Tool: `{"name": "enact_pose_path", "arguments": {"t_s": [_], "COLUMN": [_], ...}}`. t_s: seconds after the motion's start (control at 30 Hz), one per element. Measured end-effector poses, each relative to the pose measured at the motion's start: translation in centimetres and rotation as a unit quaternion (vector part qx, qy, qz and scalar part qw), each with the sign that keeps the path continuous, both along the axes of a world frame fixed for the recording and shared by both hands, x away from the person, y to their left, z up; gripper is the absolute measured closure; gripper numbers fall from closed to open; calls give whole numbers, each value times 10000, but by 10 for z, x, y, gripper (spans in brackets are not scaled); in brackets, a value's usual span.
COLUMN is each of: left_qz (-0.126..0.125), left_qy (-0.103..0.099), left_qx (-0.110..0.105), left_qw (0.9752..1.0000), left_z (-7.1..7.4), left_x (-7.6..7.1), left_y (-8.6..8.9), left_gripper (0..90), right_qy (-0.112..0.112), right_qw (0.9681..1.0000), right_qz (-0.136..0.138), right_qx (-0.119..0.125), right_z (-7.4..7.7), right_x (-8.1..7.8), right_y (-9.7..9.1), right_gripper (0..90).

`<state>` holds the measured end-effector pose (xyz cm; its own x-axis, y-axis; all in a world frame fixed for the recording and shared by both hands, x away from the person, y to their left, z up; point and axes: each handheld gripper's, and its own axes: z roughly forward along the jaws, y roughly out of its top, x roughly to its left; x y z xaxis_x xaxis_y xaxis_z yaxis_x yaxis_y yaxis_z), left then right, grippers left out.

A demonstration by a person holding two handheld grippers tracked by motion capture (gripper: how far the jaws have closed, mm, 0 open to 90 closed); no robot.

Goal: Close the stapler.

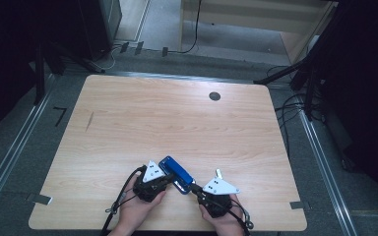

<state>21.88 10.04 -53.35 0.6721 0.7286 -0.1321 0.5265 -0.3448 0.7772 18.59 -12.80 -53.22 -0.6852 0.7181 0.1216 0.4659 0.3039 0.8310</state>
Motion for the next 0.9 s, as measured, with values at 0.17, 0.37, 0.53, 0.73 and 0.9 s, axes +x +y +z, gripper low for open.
{"name": "enact_pose_path", "arguments": {"t_s": [0.17,0.37,0.53,0.73,0.9], "left_qz": [-4,-25,-12,-13,-44], "left_qy": [-87,-152,-145,-145,-133], "left_qx": [71,158,144,120,138], "left_qw": [9999,9998,9998,9998,9998], "left_z": [0,0,0,0,0], "left_x": [0,-1,0,0,0], "left_y": [-2,-3,-2,-2,-2], "left_gripper": [900,900,900,900,900], "right_qy": [-15,-13,-13,-9,7], "right_qw": [10000,10000,10000,10000,10000], "right_qz": [-15,-11,-13,-23,-17], "right_qx": [-14,-3,-21,-57,28], "right_z": [0,1,0,-1,1], "right_x": [-1,0,-1,-1,-1], "right_y": [0,0,1,1,0], "right_gripper": [900,900,900,900,900]}}
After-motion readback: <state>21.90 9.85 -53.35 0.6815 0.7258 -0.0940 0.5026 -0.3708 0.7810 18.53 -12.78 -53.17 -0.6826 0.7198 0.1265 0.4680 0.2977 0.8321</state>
